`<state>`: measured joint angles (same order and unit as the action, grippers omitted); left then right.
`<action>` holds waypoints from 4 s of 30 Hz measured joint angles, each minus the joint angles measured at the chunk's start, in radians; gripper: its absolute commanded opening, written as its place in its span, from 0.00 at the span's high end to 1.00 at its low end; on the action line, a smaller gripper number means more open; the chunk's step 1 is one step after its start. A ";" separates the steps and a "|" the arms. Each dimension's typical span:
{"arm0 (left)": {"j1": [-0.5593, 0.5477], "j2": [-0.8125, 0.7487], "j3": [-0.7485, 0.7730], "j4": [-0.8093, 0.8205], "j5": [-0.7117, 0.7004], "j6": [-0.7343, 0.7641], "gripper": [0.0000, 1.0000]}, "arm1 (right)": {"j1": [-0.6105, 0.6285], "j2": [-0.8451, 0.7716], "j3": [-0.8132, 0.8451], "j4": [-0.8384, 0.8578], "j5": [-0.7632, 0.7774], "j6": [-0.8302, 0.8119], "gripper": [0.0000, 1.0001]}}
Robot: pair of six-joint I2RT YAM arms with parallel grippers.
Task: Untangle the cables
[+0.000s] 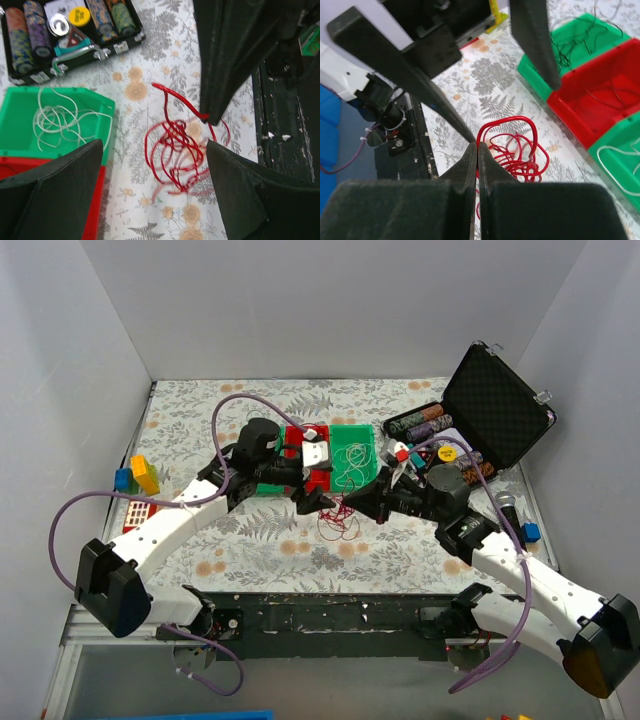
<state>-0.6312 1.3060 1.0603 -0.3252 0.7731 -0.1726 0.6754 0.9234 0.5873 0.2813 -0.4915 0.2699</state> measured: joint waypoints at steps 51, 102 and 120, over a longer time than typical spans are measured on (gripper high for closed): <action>-0.113 -0.254 -0.295 0.328 -0.055 0.653 0.48 | -0.024 0.186 0.121 0.014 -0.412 -0.003 0.99; -0.188 -0.244 -0.257 0.369 -0.174 0.680 1.00 | -0.073 -0.113 -0.032 -0.037 0.121 -0.076 0.30; -0.237 -0.246 -0.233 0.385 -0.171 0.678 1.00 | -0.074 -0.027 -0.054 0.056 0.105 -0.042 0.29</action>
<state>-0.8680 1.0599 0.8268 0.0601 0.6022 0.5053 0.6014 0.8967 0.5335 0.3378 -0.3862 0.2279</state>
